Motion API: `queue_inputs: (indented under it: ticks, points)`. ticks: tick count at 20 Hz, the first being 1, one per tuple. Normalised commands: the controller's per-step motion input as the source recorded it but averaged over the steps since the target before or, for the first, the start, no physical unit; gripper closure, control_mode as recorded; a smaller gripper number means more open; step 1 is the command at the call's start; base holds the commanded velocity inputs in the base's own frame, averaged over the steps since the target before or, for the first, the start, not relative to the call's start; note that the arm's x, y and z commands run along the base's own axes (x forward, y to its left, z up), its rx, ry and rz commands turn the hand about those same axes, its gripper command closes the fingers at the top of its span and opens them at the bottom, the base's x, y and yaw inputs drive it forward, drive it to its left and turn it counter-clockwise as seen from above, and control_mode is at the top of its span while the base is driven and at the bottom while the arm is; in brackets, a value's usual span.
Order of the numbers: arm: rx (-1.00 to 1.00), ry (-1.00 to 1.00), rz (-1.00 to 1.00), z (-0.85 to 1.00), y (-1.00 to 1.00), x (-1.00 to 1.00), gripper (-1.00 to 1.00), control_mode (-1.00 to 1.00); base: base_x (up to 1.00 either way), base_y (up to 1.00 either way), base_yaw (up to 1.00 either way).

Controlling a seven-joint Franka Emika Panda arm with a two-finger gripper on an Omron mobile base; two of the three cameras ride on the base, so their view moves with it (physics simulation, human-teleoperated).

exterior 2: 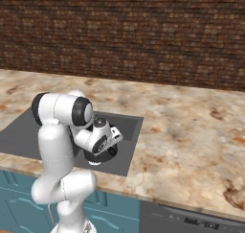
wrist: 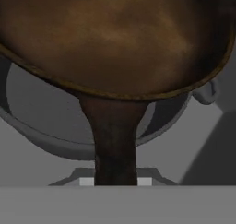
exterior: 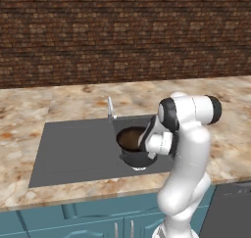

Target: Move the pot and pan from the stove into the sink.

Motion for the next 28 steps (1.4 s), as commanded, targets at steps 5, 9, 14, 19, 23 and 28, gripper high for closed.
queue_inputs:
  ticks: [5, 9, 14, 19, 23, 28]
  points:
    - [0.00, -0.04, 0.03, -0.37, -0.10, 0.11, 1.00, -1.00, 0.00, 0.00, 0.00]
    - [0.00, 0.00, 0.00, 0.00, 0.00, 0.00, -1.00, -1.00, 0.00, 0.00, 0.00]
    - [0.07, -0.05, 0.00, 0.40, -0.05, 0.00, -1.00, -1.00, 0.00, 0.00, 0.00]
    - [0.15, -0.08, 0.00, 0.88, -0.09, -0.15, -1.00, -1.00, 0.00, 0.00, 0.00]
    - [0.16, -0.07, 0.00, 0.88, -0.18, -0.34, -1.00, -1.00, 0.00, 0.00, 0.00]
    - [0.15, -0.03, 0.01, 0.87, -0.08, -0.37, -1.00, -1.00, 0.00, 0.00, 0.00]
